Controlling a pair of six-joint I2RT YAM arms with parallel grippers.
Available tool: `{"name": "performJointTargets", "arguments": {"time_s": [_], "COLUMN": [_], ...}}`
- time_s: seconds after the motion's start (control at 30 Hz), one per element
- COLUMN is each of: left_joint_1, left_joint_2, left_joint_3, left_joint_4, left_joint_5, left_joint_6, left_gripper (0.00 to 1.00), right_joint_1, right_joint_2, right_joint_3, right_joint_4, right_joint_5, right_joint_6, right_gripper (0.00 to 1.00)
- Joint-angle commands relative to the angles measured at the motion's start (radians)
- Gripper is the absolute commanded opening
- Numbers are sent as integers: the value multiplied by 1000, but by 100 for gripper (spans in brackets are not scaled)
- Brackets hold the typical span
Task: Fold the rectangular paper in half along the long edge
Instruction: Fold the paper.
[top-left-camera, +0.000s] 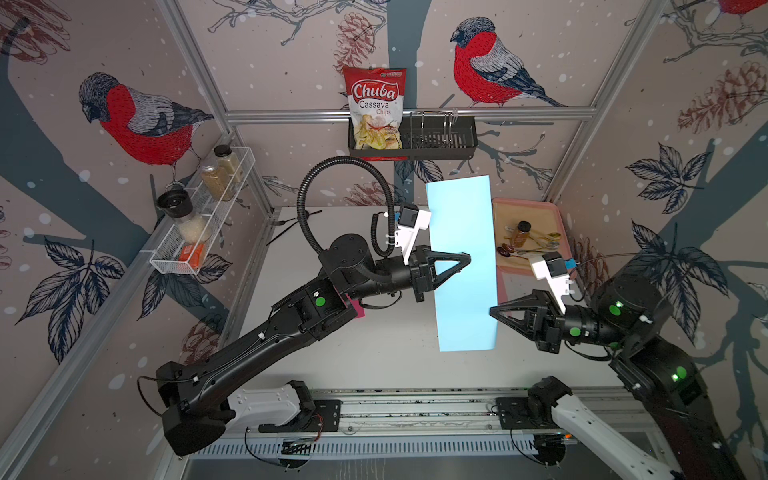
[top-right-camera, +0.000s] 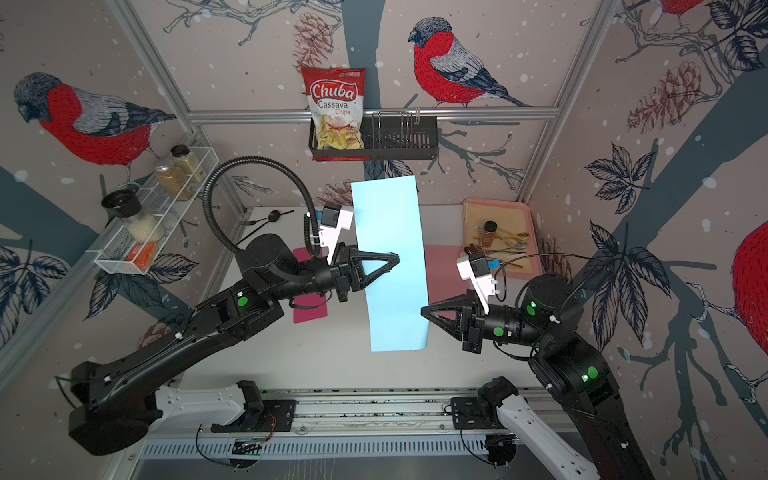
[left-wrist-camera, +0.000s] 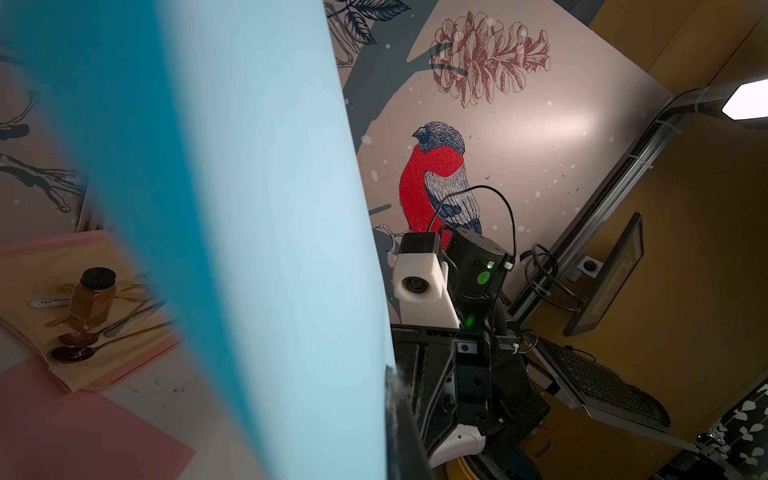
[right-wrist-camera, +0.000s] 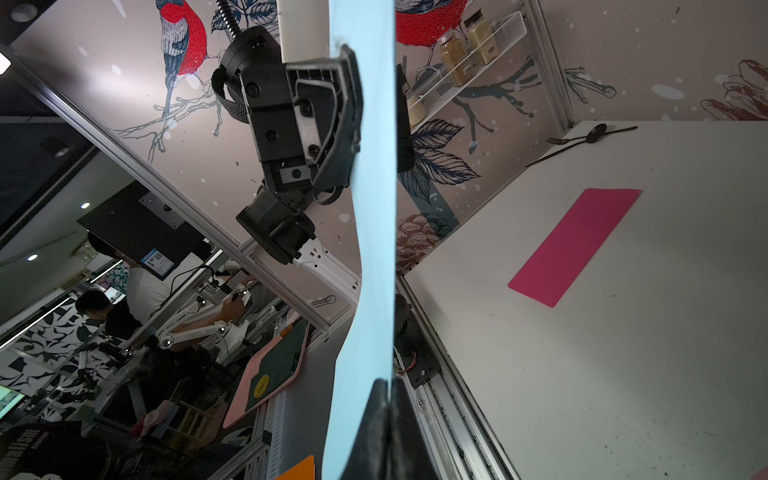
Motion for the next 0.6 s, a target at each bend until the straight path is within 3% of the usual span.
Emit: {"name": "performJointTargets", "arguments": {"time_s": [0.0,0.1,0.17,0.2,0.23,0.27,0.4,0.43,0.5,0.57], "left_joint_1": [0,1,1,1,1,0,0,0,0,1], "left_joint_2": [-1,-1,-1,-2,-2,-3,0,0,5,7], "left_joint_3": [17,20,23,23,25,25,30,31,37,42], "left_joint_4": [3,-5,-13,-14,-15,-19,-32,-33,-37,-41], "left_joint_5": [-20,-26,-31,-33,-35,-37,-49,-49,-49,-49], "left_joint_6": [30,36,39,41,41,43,53,54,55,59], "left_gripper": [0,0,0,0,0,0,0,0,0,0], "right_joint_1": [1,3,3,3,3,3,5,5,4,5], "right_joint_2": [-4,-10,-14,-18,-21,-23,-34,-37,-34,-35], "right_joint_3": [-5,-17,-18,-18,-22,-26,-31,-27,-24,-34], "right_joint_4": [-1,-5,-15,-20,-24,-25,-34,-36,-45,-43], "right_joint_5": [-14,-21,-14,-6,-3,-7,-18,-15,-6,-15], "right_joint_6": [-4,-5,-6,-6,-6,-5,-6,-5,-7,-5], "right_gripper": [14,0,3,12,15,15,0,1,14,10]}}
